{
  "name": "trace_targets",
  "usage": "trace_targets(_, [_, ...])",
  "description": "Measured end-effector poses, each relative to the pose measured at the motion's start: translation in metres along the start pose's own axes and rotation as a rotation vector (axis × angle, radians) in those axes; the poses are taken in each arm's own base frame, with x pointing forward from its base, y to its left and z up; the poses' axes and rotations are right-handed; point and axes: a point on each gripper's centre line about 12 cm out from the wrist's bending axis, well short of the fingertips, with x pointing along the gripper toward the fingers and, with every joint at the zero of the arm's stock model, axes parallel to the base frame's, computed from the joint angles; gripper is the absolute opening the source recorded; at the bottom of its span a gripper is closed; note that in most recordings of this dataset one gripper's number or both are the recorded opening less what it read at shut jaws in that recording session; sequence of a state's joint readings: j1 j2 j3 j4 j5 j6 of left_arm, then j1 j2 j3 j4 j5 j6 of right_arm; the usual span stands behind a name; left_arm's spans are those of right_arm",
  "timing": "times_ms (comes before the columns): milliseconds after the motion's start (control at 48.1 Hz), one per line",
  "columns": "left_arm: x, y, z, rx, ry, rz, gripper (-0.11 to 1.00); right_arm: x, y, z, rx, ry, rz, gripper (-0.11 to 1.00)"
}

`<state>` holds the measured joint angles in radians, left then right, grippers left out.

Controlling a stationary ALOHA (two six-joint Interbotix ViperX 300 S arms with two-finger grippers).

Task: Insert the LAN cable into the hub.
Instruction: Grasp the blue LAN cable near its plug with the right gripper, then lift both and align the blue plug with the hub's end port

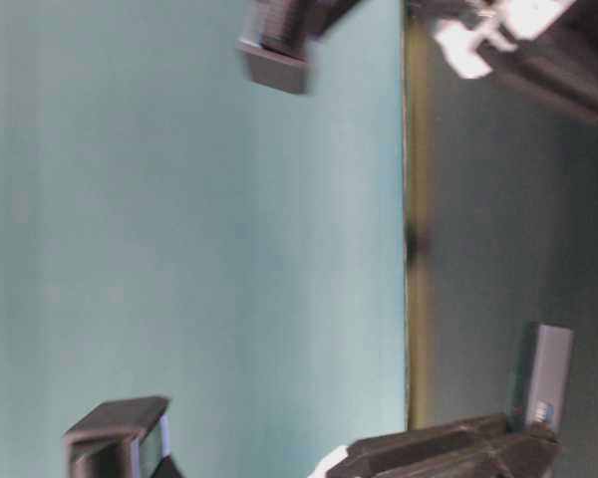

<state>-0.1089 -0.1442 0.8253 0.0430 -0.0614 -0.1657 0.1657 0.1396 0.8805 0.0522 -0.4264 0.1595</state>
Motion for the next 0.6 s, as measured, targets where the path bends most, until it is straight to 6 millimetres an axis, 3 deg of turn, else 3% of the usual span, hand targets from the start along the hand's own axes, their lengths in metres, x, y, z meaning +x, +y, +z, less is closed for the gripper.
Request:
trace_targets(187, [-0.004, -0.001, 0.007, 0.031, -0.092, -0.014, 0.28, -0.014, 0.005, 0.025, 0.006, -0.113, 0.021, 0.12])
trace_targets(603, [0.001, -0.002, 0.014, 0.035, -0.047, -0.006, 0.28, -0.011, 0.008, 0.036, 0.004, -0.134, 0.028, 0.12])
